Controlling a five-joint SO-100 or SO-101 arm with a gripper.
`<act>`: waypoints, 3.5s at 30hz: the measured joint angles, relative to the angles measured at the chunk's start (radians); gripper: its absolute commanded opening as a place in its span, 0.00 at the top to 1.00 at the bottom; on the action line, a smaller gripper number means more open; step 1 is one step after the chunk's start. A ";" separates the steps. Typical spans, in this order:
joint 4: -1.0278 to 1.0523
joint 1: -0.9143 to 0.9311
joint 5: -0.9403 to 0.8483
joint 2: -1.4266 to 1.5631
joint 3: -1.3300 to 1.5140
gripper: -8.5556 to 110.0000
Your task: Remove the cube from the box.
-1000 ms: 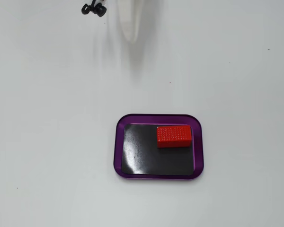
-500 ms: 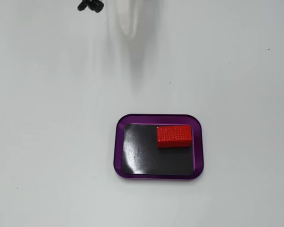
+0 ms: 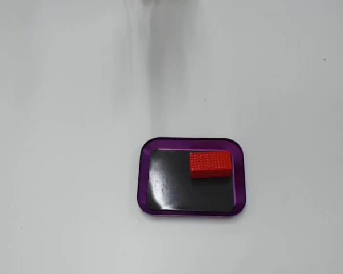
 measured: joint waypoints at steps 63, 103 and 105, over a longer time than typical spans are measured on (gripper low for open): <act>0.298 -0.270 0.046 -1.724 -1.230 0.93; -0.084 -0.276 -0.003 -0.825 -0.175 0.93; -0.118 -0.276 -0.003 -0.825 -0.150 0.93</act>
